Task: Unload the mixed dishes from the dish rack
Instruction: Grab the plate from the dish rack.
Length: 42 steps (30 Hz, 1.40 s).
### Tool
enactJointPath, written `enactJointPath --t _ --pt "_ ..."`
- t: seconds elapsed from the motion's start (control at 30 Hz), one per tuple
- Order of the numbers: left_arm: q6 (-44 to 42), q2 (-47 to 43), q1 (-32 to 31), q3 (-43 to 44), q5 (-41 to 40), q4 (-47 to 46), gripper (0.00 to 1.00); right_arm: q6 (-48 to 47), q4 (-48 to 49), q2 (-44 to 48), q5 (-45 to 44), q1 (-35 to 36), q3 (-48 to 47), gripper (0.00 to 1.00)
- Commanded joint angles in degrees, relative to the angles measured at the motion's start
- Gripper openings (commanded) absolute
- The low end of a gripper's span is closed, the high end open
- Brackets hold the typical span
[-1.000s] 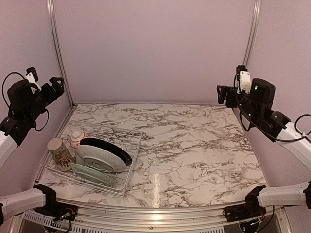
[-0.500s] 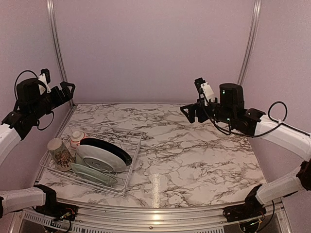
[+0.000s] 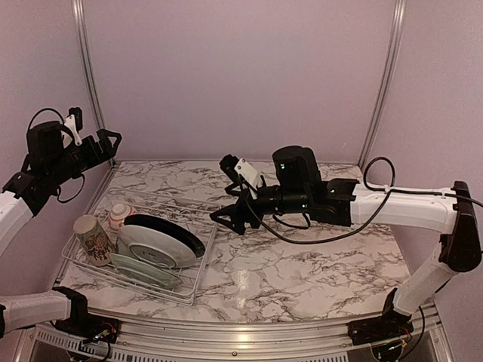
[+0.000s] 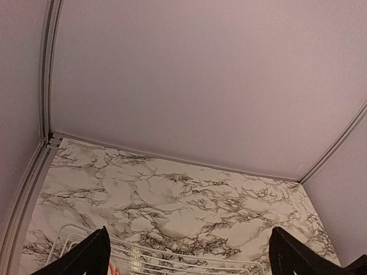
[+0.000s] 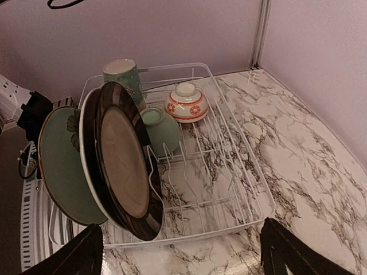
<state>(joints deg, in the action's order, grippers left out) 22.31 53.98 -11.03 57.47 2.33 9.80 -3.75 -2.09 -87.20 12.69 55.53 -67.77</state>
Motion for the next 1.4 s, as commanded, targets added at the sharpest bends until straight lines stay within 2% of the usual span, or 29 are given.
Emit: enactJointPath --t 0.0,0.13,0.37,0.6,0.93,1.37 --pt "-0.8 -0.2 0.3 0.4 2.1 1.5 0.99 -1.2 3.9 -3.5 7.8 2.6 -4.2 0.9" --pt "-2.0 -0.3 0.3 1.3 3.2 2.8 0.99 -1.3 4.1 -8.0 11.7 3.5 -6.9 0.84" --pt "-3.1 -1.1 0.3 1.8 2.2 4.8 0.99 -4.0 2.3 -14.7 9.7 5.6 -11.1 0.76" --pt "-3.3 -1.1 0.3 1.8 2.8 5.1 0.99 -4.4 0.9 -18.1 11.6 5.9 -12.9 0.6" --pt "-3.7 -1.8 0.3 1.6 2.4 5.6 0.99 -6.3 -0.1 -21.7 11.4 6.4 -15.0 0.43" --pt "-3.6 -1.9 0.3 1.0 2.5 5.2 0.99 -9.0 -2.7 -26.2 13.5 6.5 -20.0 0.4"
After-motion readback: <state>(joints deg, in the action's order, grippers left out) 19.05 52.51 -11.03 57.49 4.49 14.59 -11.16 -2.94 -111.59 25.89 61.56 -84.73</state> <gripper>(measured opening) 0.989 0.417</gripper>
